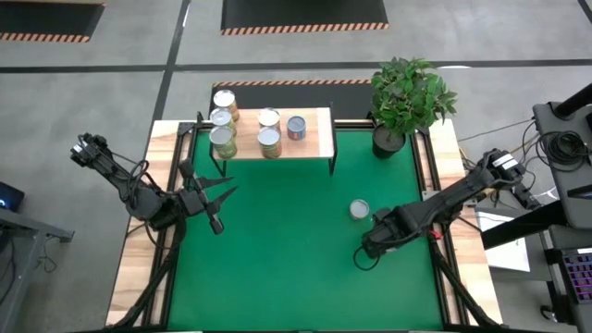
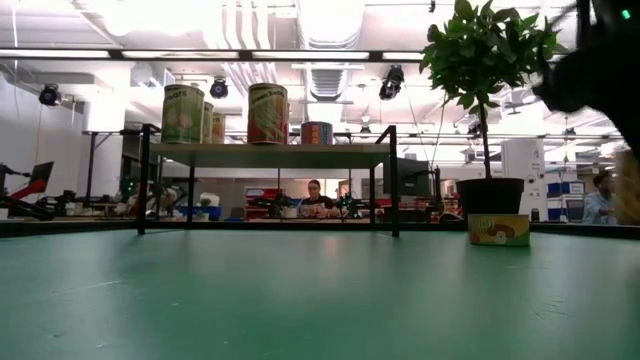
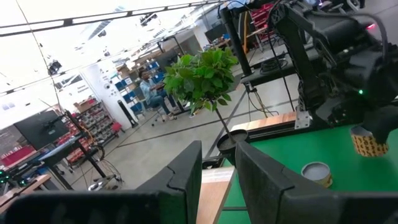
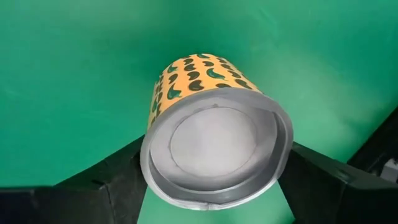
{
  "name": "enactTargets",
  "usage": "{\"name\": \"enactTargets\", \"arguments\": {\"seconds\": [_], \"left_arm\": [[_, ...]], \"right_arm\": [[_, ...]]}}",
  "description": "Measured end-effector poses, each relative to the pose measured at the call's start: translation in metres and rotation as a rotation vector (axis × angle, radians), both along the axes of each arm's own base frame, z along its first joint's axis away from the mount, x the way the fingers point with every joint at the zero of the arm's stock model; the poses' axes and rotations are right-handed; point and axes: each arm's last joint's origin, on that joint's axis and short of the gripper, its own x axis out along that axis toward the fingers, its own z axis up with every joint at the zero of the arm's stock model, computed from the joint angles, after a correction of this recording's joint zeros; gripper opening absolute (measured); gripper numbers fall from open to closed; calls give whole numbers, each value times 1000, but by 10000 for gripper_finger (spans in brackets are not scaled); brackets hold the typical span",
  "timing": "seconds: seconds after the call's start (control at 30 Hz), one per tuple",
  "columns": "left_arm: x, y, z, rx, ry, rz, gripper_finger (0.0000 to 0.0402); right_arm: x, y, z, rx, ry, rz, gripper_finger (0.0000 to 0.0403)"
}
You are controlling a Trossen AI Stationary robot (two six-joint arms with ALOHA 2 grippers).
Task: Pick and place cans onto a shelf
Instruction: Put the black bean can on the shelf
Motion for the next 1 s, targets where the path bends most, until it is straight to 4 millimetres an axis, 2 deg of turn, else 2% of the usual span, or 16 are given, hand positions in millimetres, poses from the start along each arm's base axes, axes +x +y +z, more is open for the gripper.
{"name": "enactTargets", "arguments": {"seconds": [0.3, 0.53, 0.77, 1.0], "left_arm": [[0, 0, 0, 0, 0, 0, 81], [0, 0, 0, 0, 0, 0, 81], [0, 0, 0, 0, 0, 0, 81], [0, 0, 0, 0, 1, 0, 81]], "right_arm": [[23, 1, 62, -148, -138, 10, 286], [66, -10, 100, -234, -303, 100, 287], [128, -41, 123, -299, -372, 297, 288], [176, -96, 143, -400, -369, 471, 288]]}}
